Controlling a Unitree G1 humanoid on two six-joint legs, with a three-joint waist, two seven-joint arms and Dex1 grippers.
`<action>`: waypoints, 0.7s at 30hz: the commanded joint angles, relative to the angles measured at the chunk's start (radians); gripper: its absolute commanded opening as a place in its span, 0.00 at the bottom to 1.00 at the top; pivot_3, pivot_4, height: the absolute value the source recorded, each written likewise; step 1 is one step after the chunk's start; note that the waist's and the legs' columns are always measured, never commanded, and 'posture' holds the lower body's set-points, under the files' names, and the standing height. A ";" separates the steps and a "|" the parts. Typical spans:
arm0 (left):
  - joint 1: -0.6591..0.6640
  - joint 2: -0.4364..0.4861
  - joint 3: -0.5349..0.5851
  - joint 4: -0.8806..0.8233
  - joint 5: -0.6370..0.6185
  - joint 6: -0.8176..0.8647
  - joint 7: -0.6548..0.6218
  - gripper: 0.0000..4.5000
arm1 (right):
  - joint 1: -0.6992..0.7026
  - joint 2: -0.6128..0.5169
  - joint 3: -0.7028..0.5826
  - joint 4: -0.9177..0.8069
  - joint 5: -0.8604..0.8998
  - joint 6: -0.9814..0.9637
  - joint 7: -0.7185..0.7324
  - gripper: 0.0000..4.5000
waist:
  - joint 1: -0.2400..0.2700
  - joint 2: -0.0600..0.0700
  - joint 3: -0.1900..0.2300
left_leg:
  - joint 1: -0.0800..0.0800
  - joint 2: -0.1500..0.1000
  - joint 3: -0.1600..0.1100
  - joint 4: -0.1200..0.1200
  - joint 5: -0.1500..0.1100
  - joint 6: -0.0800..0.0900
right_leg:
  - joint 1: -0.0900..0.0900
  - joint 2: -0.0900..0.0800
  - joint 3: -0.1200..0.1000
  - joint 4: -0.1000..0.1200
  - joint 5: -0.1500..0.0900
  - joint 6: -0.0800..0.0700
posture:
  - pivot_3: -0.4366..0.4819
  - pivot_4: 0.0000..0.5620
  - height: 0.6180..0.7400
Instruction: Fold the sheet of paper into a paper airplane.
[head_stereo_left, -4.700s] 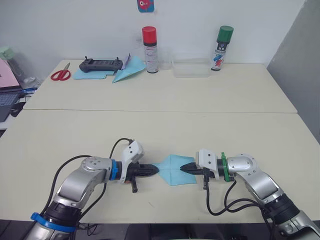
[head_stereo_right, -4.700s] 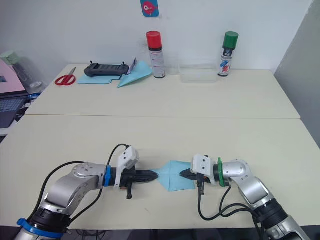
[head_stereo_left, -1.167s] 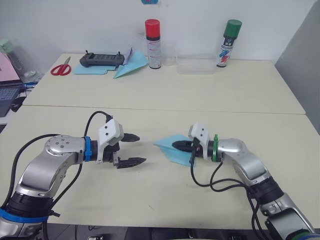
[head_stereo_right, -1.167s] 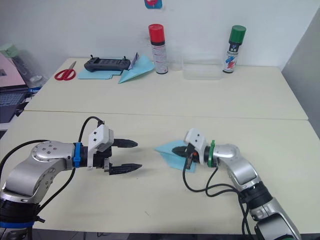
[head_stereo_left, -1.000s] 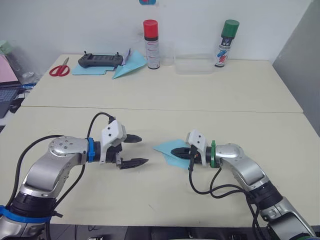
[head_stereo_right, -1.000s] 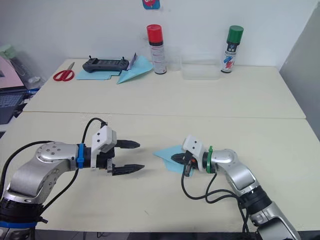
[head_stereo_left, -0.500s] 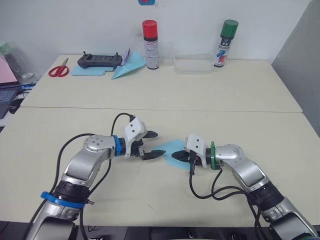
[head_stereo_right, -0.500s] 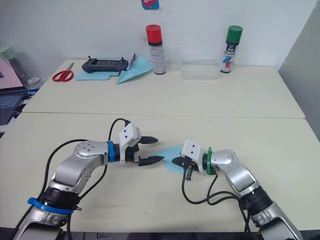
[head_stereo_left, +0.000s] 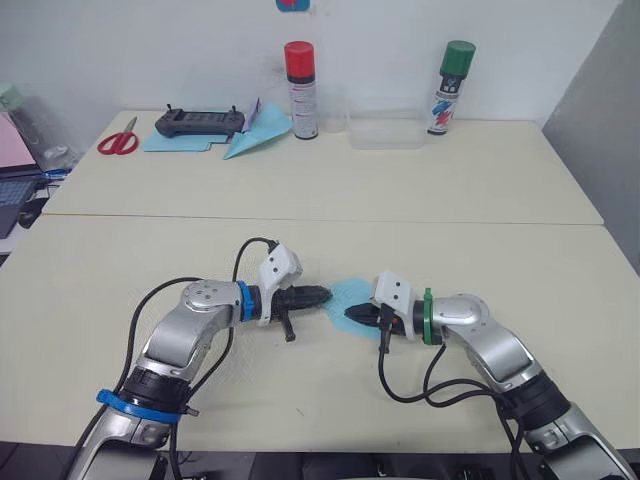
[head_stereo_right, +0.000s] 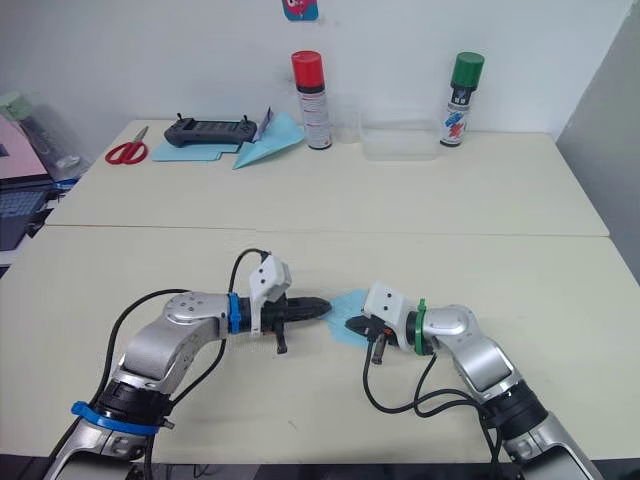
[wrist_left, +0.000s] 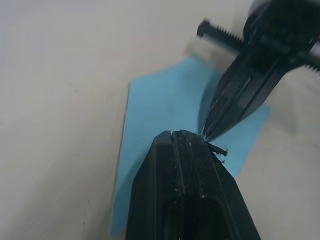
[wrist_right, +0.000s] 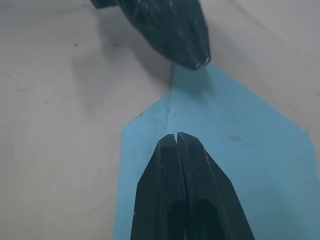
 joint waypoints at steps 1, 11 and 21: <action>0.010 0.002 -0.040 0.043 0.042 -0.035 -0.019 0.01 | 0.010 -0.008 -0.018 -0.029 0.000 0.012 -0.003 0.00 | 0.000 0.000 -0.001 | 0.000 0.000 0.000 0.000 0.000 0.000 | 0.000 0.000 0.000 0.000 0.000 0.000 | 0.48 0.27 1.00; 0.027 -0.008 -0.065 0.087 0.050 -0.024 -0.032 0.00 | 0.064 -0.074 -0.281 -0.294 0.235 0.358 -0.054 0.21 | 0.002 0.000 -0.003 | 0.001 0.000 0.000 0.000 0.000 0.000 | 0.002 0.000 0.000 0.000 0.000 0.000 | 0.48 0.27 1.00; 0.033 -0.007 -0.068 0.075 0.051 -0.019 -0.040 0.00 | 0.082 -0.069 -0.494 -0.406 0.477 0.975 -0.217 0.99 | 0.002 0.001 -0.006 | 0.001 0.000 0.000 0.000 0.000 0.000 | 0.002 0.000 0.000 0.000 0.000 0.000 | 0.48 0.27 1.00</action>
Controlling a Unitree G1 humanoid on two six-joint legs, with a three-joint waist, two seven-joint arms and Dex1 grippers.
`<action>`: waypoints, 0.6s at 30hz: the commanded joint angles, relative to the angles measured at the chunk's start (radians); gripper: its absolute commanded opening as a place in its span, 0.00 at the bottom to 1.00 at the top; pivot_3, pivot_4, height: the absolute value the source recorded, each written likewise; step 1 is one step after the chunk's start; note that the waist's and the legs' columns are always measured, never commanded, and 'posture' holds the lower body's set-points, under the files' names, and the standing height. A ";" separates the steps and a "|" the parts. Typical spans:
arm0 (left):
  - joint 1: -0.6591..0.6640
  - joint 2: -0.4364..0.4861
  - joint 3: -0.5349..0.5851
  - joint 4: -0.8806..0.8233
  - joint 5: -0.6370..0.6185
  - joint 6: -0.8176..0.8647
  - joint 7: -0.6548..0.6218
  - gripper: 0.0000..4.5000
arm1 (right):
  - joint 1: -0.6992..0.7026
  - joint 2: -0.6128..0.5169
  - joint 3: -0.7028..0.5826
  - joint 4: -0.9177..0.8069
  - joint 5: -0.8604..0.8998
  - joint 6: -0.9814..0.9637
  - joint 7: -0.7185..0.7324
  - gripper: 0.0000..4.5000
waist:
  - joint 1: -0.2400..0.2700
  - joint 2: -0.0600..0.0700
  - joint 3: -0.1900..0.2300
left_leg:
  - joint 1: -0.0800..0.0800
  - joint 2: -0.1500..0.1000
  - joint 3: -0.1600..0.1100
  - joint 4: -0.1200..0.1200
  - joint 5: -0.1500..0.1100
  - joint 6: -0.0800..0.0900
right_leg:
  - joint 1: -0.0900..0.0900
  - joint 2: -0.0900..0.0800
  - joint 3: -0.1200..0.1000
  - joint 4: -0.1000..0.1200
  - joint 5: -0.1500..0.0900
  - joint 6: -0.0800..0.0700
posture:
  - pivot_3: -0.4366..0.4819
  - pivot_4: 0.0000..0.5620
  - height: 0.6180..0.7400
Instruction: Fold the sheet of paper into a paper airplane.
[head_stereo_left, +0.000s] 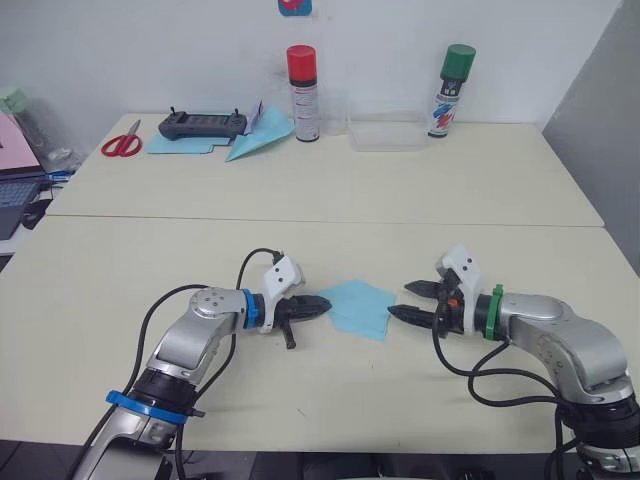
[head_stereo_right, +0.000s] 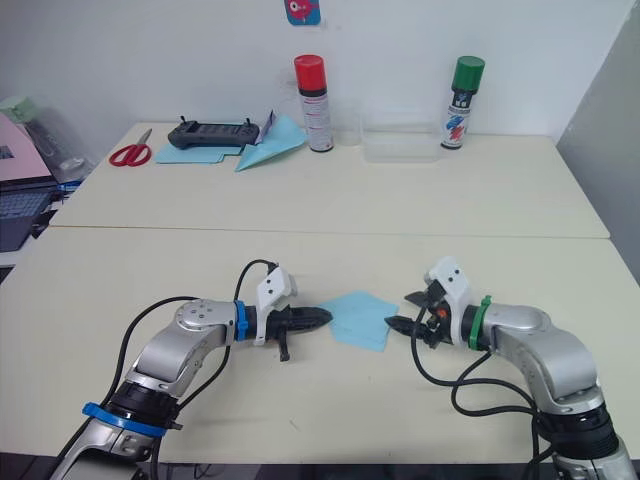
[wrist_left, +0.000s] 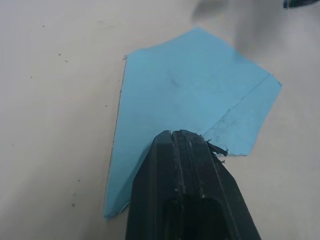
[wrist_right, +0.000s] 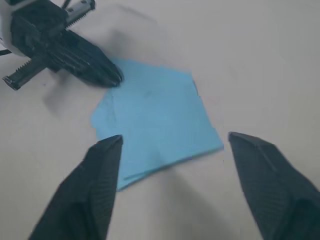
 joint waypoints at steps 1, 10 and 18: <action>0.029 0.004 -0.047 0.024 0.029 0.035 -0.015 0.00 | -0.041 0.071 -0.090 -0.035 0.093 0.218 -0.077 0.99 | 0.000 0.000 0.000 | 0.000 0.000 0.000 0.000 0.000 0.000 | 0.000 0.000 0.000 0.000 0.000 0.000 | 0.48 0.27 1.00; 0.029 0.006 -0.049 0.011 0.030 0.042 -0.012 0.00 | -0.140 0.346 -0.203 0.065 0.076 0.414 -0.252 0.99 | -0.003 0.001 -0.004 | 0.000 0.000 0.000 0.000 0.000 0.000 | 0.000 0.000 0.000 -0.001 0.000 0.000 | 0.48 0.27 1.00; 0.034 0.015 -0.043 -0.003 0.030 0.051 -0.010 0.00 | -0.197 0.451 -0.301 0.138 0.084 0.429 -0.300 0.99 | -0.004 0.001 -0.005 | 0.000 0.000 0.000 -0.001 0.000 0.000 | 0.000 0.000 0.000 0.000 0.000 0.000 | 0.48 0.27 1.00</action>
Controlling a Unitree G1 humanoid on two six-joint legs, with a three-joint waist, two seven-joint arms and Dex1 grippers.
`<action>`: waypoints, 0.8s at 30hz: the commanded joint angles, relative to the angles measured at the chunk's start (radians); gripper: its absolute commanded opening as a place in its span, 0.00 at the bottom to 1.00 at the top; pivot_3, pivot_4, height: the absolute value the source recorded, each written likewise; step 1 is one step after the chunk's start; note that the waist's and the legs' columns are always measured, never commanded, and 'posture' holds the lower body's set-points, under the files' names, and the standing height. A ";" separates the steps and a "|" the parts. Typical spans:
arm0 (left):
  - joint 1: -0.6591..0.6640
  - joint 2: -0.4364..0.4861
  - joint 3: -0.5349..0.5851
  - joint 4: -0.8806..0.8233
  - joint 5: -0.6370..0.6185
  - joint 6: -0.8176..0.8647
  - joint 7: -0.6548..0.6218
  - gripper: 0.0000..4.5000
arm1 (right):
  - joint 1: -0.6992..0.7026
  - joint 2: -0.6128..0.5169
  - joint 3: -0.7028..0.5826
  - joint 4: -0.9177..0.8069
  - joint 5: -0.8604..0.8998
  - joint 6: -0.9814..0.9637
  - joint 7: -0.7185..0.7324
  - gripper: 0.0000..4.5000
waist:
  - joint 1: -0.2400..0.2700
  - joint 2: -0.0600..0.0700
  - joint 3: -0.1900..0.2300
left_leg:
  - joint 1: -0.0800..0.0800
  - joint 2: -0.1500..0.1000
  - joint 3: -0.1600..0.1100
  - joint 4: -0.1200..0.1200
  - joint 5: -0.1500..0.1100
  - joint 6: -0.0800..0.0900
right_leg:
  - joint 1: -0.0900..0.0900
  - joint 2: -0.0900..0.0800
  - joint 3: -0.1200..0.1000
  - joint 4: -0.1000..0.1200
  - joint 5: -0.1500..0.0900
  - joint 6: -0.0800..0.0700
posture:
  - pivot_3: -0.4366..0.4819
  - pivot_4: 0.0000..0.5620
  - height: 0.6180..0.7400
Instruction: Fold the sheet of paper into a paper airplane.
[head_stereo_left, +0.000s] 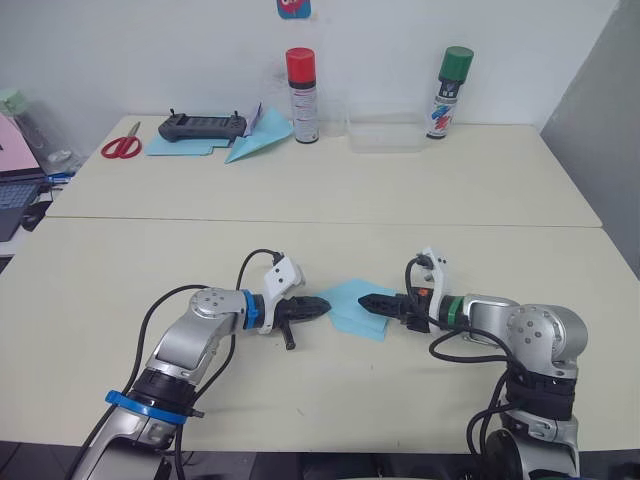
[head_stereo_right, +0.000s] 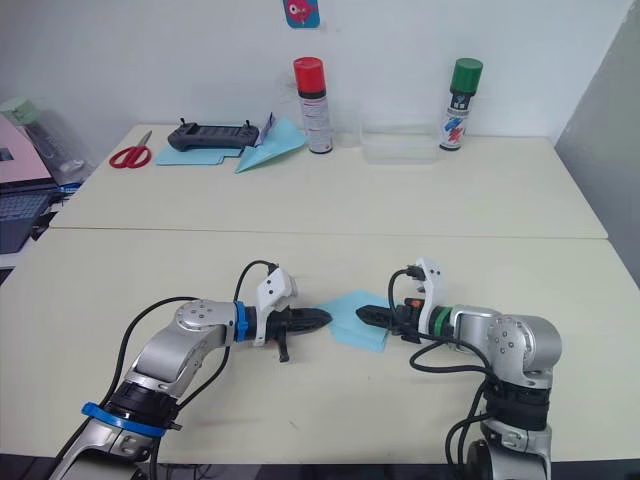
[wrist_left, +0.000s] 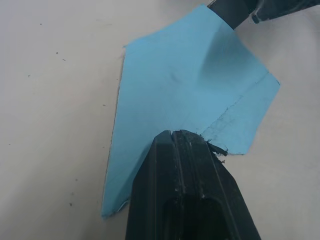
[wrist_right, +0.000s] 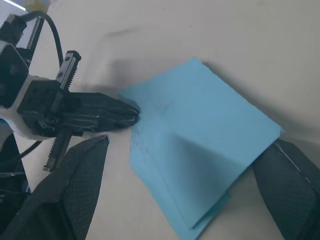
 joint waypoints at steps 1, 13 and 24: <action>0.034 0.012 -0.040 0.005 0.027 0.034 -0.010 0.00 | -0.017 0.005 -0.029 0.005 0.019 -0.006 -0.006 0.99 | 0.000 0.000 0.000 | 0.000 0.000 0.000 0.000 0.000 0.000 | 0.000 0.000 0.000 0.000 0.000 0.000 | 0.48 0.27 1.00; 0.024 0.013 -0.040 0.017 0.033 0.027 -0.013 0.00 | 0.021 -0.039 0.101 0.045 0.025 -0.267 0.056 0.46 | -0.002 0.000 0.000 | 0.000 0.000 0.000 -0.001 0.000 0.000 | -0.001 0.000 0.000 0.000 0.000 0.000 | 0.48 0.27 1.00; 0.015 0.014 -0.039 0.029 0.039 0.024 -0.013 0.00 | 0.116 -0.252 0.408 -0.014 -0.108 -0.694 0.229 0.01 | -0.001 0.000 0.000 | -0.001 0.000 0.000 -0.001 0.000 0.000 | -0.001 0.000 0.000 -0.001 0.000 0.000 | 0.48 0.27 1.00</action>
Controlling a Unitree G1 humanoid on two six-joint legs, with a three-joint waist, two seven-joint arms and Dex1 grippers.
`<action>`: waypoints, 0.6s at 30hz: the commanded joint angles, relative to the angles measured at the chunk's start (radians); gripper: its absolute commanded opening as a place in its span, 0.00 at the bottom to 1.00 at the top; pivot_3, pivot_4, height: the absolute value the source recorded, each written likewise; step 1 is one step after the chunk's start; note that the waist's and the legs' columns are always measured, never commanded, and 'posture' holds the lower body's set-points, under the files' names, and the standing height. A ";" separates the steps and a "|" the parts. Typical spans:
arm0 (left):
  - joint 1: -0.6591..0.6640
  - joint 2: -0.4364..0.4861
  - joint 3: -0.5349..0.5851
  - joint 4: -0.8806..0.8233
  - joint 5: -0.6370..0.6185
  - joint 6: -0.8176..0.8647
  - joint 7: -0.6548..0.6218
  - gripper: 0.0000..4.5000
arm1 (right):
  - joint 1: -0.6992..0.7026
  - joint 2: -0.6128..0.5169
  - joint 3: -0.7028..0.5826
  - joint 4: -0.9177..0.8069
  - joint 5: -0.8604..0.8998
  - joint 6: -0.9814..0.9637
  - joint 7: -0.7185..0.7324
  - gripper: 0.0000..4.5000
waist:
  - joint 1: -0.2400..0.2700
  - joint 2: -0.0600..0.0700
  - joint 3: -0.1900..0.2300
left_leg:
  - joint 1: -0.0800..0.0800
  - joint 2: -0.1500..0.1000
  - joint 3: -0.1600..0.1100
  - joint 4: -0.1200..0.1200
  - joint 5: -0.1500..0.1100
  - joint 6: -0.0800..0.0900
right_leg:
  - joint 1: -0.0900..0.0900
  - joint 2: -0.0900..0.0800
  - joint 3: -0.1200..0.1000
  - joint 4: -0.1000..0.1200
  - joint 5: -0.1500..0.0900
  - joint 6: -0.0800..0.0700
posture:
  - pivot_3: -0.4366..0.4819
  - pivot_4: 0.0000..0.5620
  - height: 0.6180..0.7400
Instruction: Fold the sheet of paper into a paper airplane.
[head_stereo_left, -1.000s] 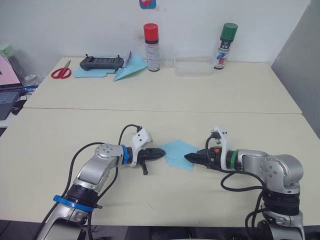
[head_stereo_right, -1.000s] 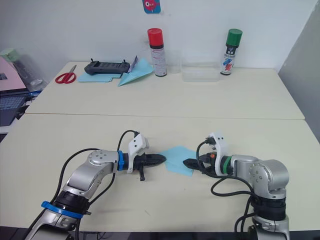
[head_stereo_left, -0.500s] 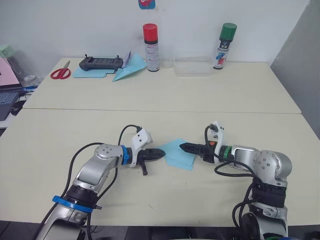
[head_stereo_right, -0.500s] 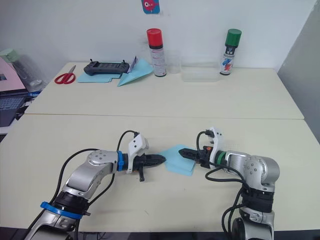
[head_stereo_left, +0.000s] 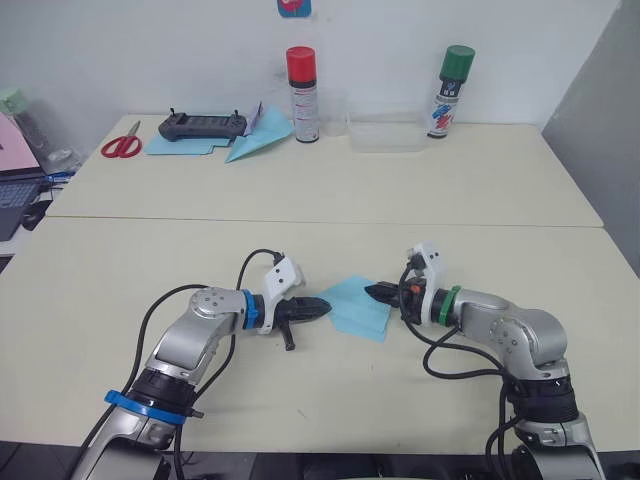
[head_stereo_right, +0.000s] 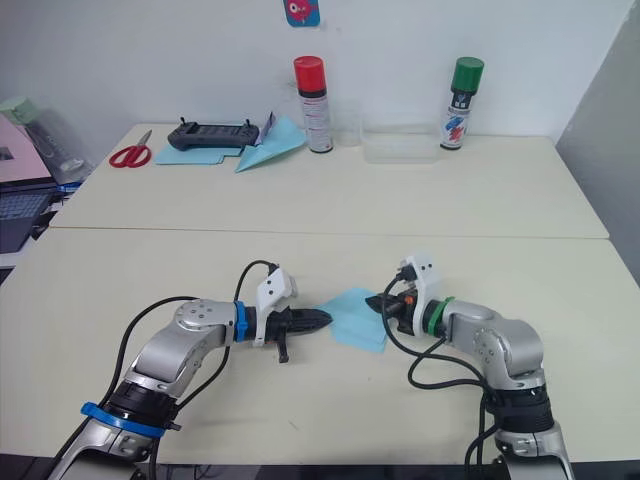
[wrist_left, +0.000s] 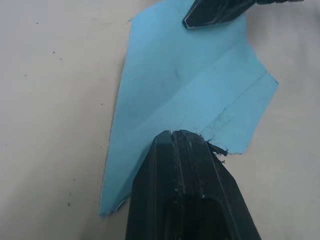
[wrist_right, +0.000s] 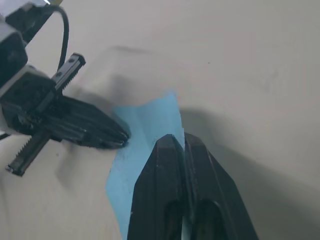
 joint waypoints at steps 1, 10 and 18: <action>0.018 0.011 -0.036 0.032 0.038 0.022 -0.004 0.00 | 0.032 -0.061 0.080 -0.069 -0.043 -0.146 0.074 0.01 | 0.001 0.000 0.000 | 0.000 0.000 0.000 0.000 0.000 0.000 | 0.000 0.000 0.000 0.000 0.000 0.000 | 0.48 0.27 1.00; 0.005 0.016 -0.037 0.053 0.046 0.012 -0.016 0.00 | 0.080 -0.198 0.221 -0.084 -0.151 -0.444 0.233 0.01 | 0.002 0.000 0.000 | 0.000 0.000 0.000 0.000 0.000 0.000 | 0.000 0.000 0.000 -0.001 0.000 0.000 | 0.48 0.27 1.00; -0.016 0.012 -0.041 0.058 0.044 0.017 -0.017 0.00 | 0.080 -0.242 0.350 0.007 -0.377 -0.714 0.247 0.01 | 0.003 -0.001 0.000 | 0.000 0.000 0.000 0.000 0.000 0.000 | 0.000 0.000 0.000 0.000 0.000 0.000 | 0.48 0.27 1.00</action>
